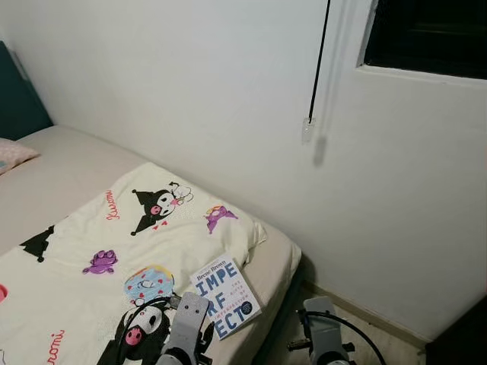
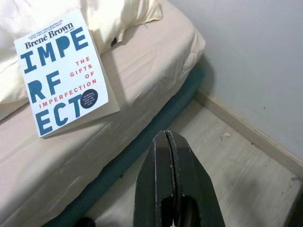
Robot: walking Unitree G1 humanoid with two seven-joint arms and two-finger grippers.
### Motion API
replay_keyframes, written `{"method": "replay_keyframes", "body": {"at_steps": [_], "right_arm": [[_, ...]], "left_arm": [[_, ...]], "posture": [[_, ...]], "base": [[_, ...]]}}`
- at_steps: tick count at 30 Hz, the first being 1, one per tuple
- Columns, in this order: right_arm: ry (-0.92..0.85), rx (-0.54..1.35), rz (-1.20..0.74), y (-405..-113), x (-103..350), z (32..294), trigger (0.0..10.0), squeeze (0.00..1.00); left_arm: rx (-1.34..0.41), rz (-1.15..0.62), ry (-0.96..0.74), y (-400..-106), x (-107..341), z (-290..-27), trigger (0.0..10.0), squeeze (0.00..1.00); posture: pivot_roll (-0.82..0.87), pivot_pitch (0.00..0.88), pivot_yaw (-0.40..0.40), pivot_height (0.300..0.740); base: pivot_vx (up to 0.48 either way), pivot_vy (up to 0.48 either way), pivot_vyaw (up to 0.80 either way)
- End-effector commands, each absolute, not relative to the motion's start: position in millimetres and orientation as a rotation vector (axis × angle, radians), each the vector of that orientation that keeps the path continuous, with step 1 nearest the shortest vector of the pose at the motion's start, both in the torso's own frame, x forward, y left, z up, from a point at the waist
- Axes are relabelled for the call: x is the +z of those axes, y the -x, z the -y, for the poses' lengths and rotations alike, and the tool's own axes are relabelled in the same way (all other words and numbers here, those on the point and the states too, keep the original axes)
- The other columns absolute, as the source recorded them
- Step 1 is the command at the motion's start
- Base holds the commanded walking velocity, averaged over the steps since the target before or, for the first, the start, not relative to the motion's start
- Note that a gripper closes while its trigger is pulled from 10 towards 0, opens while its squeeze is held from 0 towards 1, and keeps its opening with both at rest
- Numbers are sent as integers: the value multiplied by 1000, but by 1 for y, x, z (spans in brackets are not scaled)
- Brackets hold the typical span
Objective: Clean up the room
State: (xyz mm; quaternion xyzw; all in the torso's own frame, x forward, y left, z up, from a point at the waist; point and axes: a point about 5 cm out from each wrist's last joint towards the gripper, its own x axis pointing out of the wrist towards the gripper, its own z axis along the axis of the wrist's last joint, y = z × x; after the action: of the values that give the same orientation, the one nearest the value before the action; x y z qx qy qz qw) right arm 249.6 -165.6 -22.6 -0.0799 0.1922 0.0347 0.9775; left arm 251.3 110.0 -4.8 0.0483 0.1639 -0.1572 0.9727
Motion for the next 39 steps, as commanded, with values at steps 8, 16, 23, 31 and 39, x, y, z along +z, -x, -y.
{"method": "replay_keyframes", "body": {"at_steps": [8,16,23,31,39], "right_arm": [[150,68,-415,-244,-28,165,10000,0],[148,68,-415,-244,-28,165,10000,0],[148,66,-415,-245,-28,165,10000,0],[144,68,-413,-246,-27,164,10000,0],[157,73,-419,-246,-28,165,10000,0]], "left_arm": [[-323,-362,-110,-248,-10,-112,10000,0],[-313,-372,-102,-248,-11,-113,10000,0],[-287,-422,-55,-247,-15,-115,10000,0],[-273,-399,-69,-249,-13,-119,10000,0],[-278,-403,-74,-248,-14,-117,10000,0]], "posture": [[-55,131,52,740],[-56,133,52,740],[-57,131,52,740],[-53,132,54,740],[-56,129,52,740]], "base": [[0,-442,0],[0,-480,0],[0,206,0],[0,120,0],[0,0,0]]}}
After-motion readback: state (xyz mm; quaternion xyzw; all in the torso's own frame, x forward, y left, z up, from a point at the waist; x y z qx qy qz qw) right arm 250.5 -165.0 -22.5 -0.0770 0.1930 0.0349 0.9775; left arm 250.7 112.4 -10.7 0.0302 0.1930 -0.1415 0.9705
